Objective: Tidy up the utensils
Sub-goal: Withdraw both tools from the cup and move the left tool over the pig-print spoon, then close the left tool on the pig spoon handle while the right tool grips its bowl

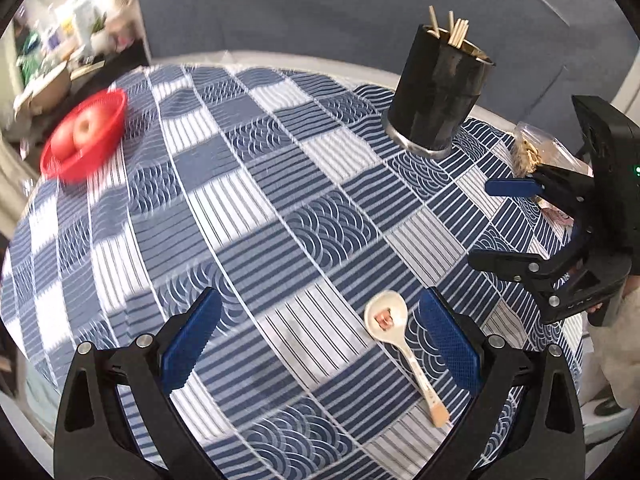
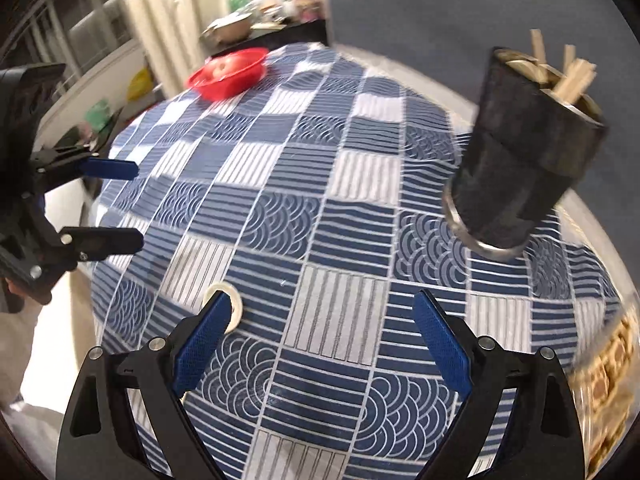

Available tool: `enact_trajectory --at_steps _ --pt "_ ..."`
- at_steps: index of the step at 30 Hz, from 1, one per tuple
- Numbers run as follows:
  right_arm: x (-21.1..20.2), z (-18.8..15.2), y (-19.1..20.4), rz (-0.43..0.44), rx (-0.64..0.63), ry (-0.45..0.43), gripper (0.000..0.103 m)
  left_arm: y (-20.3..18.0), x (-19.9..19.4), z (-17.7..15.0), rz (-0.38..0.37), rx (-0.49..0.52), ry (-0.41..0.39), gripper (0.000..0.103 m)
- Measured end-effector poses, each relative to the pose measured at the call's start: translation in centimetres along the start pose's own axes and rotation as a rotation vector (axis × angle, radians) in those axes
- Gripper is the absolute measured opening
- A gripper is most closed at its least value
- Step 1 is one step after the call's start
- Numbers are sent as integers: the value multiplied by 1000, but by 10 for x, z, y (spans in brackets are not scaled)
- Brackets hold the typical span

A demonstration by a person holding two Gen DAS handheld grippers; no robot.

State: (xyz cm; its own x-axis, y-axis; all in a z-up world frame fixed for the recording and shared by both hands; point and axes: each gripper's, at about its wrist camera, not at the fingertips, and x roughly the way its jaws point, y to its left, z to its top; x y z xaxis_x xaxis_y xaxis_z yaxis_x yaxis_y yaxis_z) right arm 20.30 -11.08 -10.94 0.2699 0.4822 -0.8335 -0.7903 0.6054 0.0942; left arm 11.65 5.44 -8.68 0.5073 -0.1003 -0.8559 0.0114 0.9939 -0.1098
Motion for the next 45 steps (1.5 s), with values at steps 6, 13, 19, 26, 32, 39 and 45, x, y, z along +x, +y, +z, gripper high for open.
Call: enact_trajectory --at_steps 6,13,19,26,32,39,45 --pt "22 3 2 103 -52 20 87 -13 19 -29 32 -16 38 97" --pt "51 6 12 173 -105 71 77 -37 38 -60 21 -66 93 97" --pt "65 7 28 229 -171 95 73 -51 44 -74 24 -78 118 97" --pt "80 7 40 253 -203 113 51 -58 56 -81 39 -74 161 97" --pt "83 6 40 344 -162 167 6 -60 61 -83 16 -73 151 95" --pt "68 0 25 390 4 130 5 -61 63 -69 48 20 159 48" --pt "48 1 19 386 88 75 5 -55 68 -59 -30 45 248 9"
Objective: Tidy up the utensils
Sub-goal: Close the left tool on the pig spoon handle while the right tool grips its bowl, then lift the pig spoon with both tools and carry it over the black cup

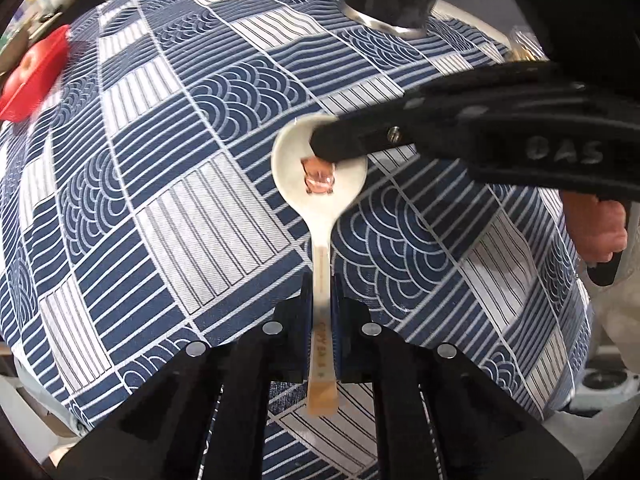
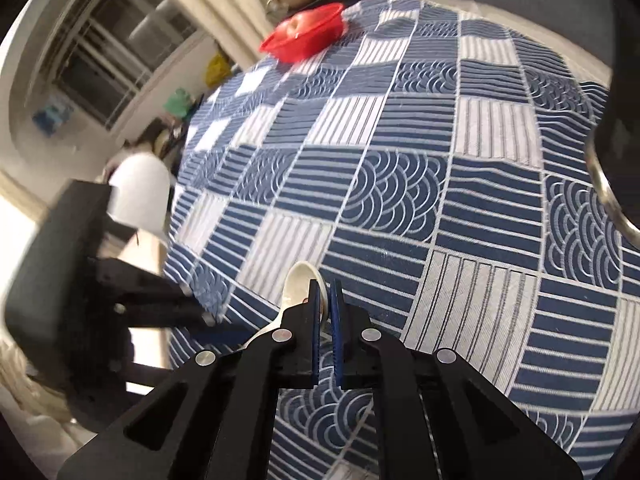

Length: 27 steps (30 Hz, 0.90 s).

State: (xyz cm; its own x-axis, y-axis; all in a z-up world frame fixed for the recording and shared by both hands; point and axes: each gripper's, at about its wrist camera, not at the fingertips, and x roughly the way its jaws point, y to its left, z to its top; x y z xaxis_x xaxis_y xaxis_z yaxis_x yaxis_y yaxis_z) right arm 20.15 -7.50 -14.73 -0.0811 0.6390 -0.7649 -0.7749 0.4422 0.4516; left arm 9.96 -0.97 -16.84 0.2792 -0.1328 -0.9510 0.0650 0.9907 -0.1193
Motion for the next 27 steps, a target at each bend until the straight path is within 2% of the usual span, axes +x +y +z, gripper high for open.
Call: enact_trajectory --at_steps 6,11,16,22,27 --pt "-22 0 6 -52 29 -50 5 -4 -4 17 -29 67 36 9" --pt "-51 -3 4 -86 94 -140 5 -6 -21 34 -62 128 27 9" --pt "-79 -7 3 -134 156 -241 5 -13 -40 49 -60 238 3 9" --pt "-107 -19 7 -209 213 -328 5 -25 -63 57 -123 327 -22 9" --pt "-133 -27 22 -282 230 -404 5 -31 -82 62 -210 367 -19 9"
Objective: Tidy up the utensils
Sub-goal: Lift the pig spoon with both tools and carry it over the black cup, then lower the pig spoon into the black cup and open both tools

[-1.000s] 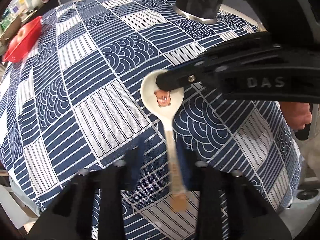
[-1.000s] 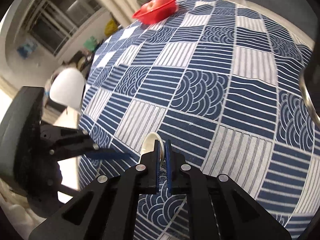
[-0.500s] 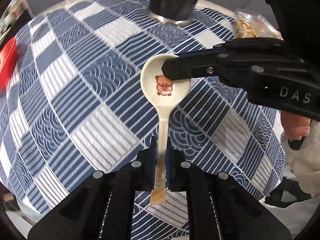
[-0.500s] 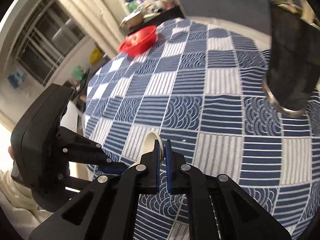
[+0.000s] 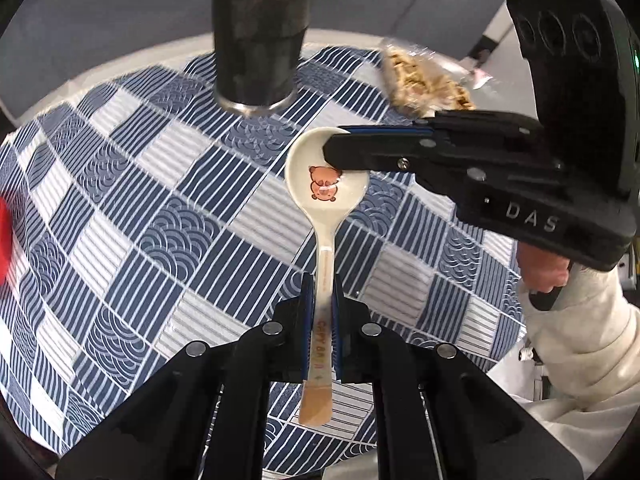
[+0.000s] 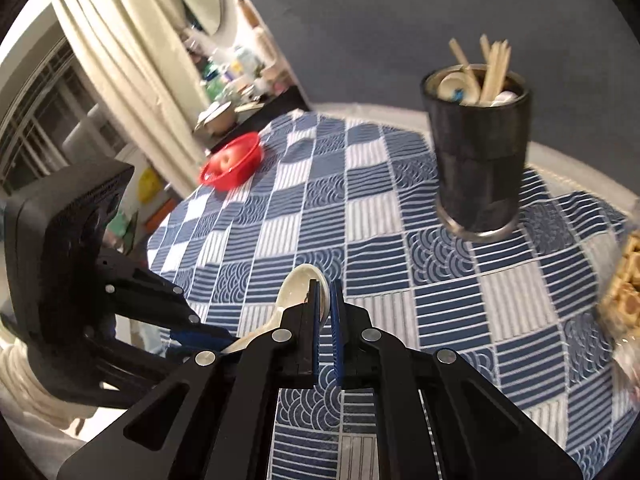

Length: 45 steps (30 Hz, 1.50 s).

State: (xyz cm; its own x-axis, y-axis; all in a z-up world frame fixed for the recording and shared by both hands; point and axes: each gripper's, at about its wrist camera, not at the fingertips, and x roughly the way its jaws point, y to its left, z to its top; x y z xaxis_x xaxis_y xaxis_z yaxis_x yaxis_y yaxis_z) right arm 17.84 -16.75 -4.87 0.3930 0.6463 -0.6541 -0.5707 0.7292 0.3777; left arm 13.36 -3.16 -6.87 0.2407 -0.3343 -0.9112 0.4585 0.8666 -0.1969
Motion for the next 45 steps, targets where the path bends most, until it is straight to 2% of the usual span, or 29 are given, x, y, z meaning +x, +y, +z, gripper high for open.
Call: enact_trajectory --at_steps 6,10,19,27,29,34,38,45 --pt "-29 11 6 -70 -18 -67 5 -16 -20 15 -8 70 -34 9" --pt "-55 30 6 -95 -34 -128 5 -21 -37 33 -13 99 -73 9" --pt "-89 79 0 -162 -51 -216 5 -27 -69 87 -1 179 -125 10" --pt "-99 121 -7 -262 -35 -272 3 -8 -78 144 -23 251 -135 9" --pt "-100 128 -7 -269 -33 -276 3 -1 -76 157 -31 266 -137 7" --pt "-91 147 -3 -362 -42 -265 3 9 -75 188 -80 347 -170 5" --pt "-82 151 -9 -418 -1 -253 3 18 -63 211 -101 387 -152 5" --pt "-56 145 -30 -464 57 -193 3 31 -35 233 -22 470 -56 5"
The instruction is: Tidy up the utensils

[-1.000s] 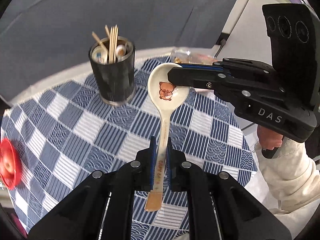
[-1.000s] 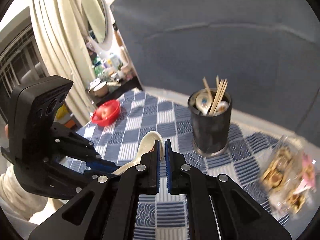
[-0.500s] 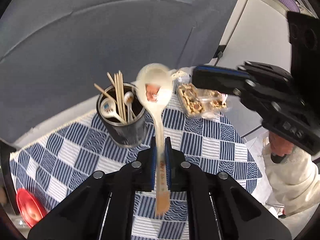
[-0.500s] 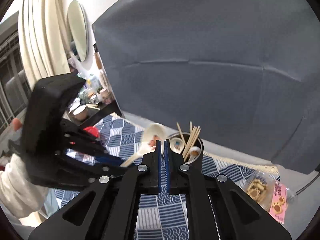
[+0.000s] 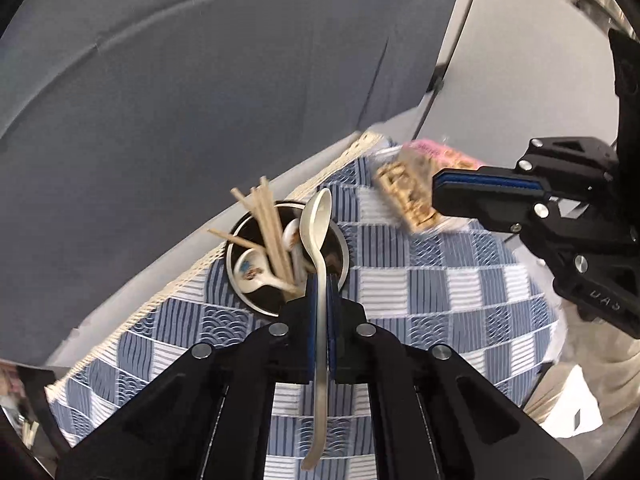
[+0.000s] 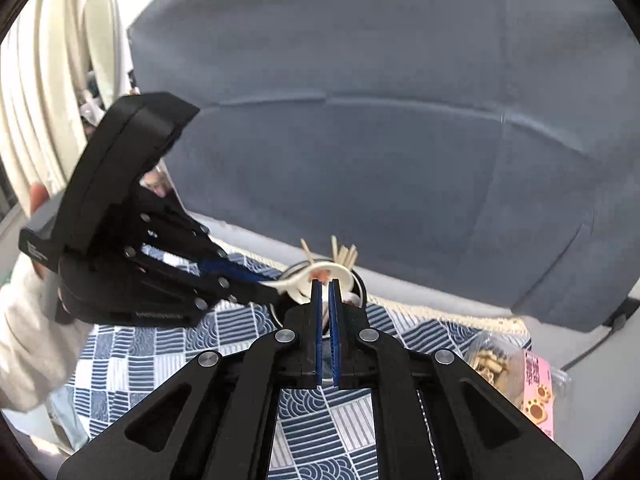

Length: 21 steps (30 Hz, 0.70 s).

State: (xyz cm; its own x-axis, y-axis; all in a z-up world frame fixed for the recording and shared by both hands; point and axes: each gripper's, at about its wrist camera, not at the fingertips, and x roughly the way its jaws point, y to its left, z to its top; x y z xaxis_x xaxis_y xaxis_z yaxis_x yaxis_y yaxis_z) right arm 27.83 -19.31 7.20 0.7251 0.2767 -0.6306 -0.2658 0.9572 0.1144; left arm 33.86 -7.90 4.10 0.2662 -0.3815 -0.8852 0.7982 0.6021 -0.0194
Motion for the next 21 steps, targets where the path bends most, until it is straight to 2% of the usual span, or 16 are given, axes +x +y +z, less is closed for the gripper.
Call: enact_trajectory --at_steps 7,10,12,13,14,15,17,19,21 --pt "26 -14 1 -3 27 39 5 9 19 6 28 64 104 5" --pt "30 -18 0 -12 39 47 6 6 20 8 33 77 116 6" --pt "30 -20 -3 -15 52 47 6 10 21 9 24 58 117 19" --pt "30 -20 -5 -11 64 45 6 11 18 9 30 51 104 33" --pt "30 -20 -6 -10 71 45 16 12 14 9 40 45 94 47" --pt "29 -21 -6 -23 75 41 38 12 9 9 51 38 83 51" --pt "22 -23 -5 -38 64 20 59 13 -5 6 61 18 50 73" --pt "14 -23 -1 -29 53 15 63 15 -22 2 76 -7 9 83" --pt "10 -24 1 -51 44 13 81 15 -39 -4 106 -34 -33 93"
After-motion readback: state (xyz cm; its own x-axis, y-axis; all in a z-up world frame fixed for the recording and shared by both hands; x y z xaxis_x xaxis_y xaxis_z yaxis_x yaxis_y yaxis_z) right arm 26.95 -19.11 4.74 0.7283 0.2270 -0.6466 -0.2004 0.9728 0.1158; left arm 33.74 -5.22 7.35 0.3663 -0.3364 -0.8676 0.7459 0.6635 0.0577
